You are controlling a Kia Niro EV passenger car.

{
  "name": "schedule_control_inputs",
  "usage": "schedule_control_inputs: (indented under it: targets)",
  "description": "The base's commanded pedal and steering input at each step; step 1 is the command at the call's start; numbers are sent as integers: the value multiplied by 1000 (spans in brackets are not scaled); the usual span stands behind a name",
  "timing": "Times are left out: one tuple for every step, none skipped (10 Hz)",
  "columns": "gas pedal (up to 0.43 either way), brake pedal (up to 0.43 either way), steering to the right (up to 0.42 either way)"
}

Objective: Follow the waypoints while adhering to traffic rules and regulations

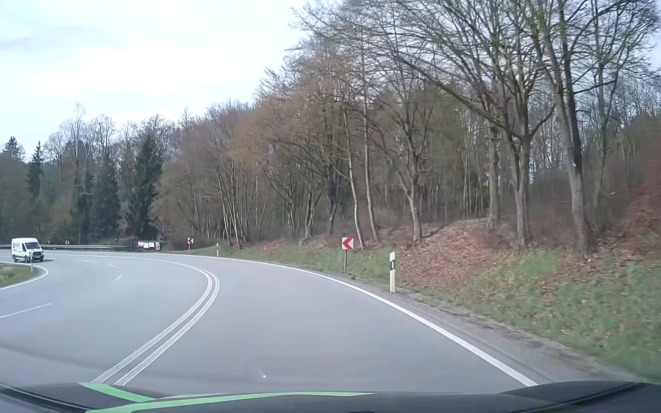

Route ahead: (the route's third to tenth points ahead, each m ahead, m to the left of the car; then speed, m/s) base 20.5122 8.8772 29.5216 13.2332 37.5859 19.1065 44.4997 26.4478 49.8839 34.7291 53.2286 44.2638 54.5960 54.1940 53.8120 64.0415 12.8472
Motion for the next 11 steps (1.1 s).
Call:
schedule_control_inputs:
  targets:
    - [0, 146, -59]
    - [0, 146, -64]
    - [0, 152, -69]
    - [0, 146, -72]
    - [0, 140, -74]
    - [0, 140, -75]
    - [0, 140, -75]
    - [0, 140, -75]
    - [0, 140, -75]
    - [0, 140, -75]
    - [0, 140, -77]
